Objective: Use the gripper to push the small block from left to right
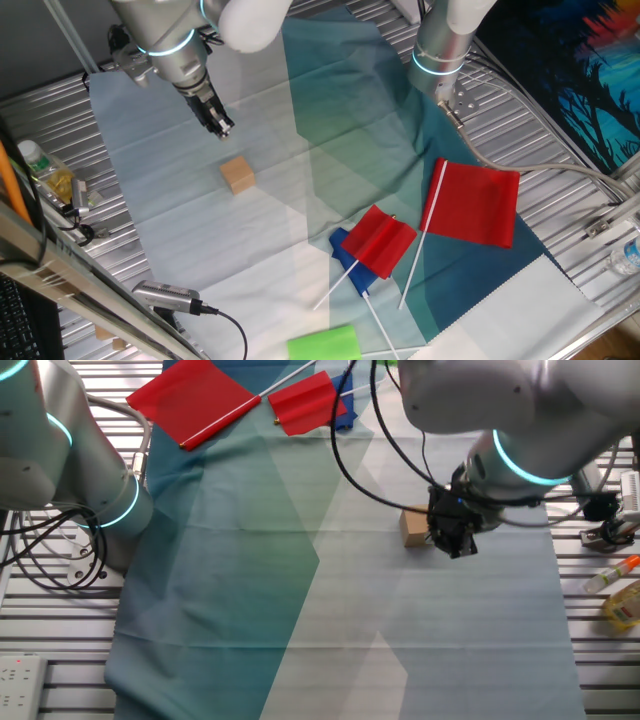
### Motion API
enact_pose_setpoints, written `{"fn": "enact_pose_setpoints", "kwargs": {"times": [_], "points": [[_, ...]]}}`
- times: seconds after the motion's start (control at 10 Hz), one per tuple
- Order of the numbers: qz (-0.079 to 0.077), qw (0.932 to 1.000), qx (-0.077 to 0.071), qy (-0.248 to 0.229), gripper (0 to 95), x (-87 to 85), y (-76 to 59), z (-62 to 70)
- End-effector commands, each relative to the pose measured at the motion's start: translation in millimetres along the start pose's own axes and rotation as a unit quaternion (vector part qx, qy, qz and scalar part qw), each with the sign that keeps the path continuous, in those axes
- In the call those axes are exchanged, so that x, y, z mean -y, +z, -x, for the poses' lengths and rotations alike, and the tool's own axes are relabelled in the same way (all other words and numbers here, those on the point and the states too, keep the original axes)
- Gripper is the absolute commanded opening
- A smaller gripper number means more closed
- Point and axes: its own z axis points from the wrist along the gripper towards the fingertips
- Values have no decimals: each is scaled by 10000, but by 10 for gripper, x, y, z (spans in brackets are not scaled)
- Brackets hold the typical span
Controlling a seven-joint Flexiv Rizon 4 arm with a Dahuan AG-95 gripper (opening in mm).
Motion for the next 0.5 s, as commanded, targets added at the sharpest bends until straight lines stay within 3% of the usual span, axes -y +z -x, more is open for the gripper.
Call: {"fn": "enact_pose_setpoints", "kwargs": {"times": [0.1,0.5], "points": [[0,10000,-11,-59,0,72,172,57],[17,9999,-74,-137,0,66,334,2]]}}
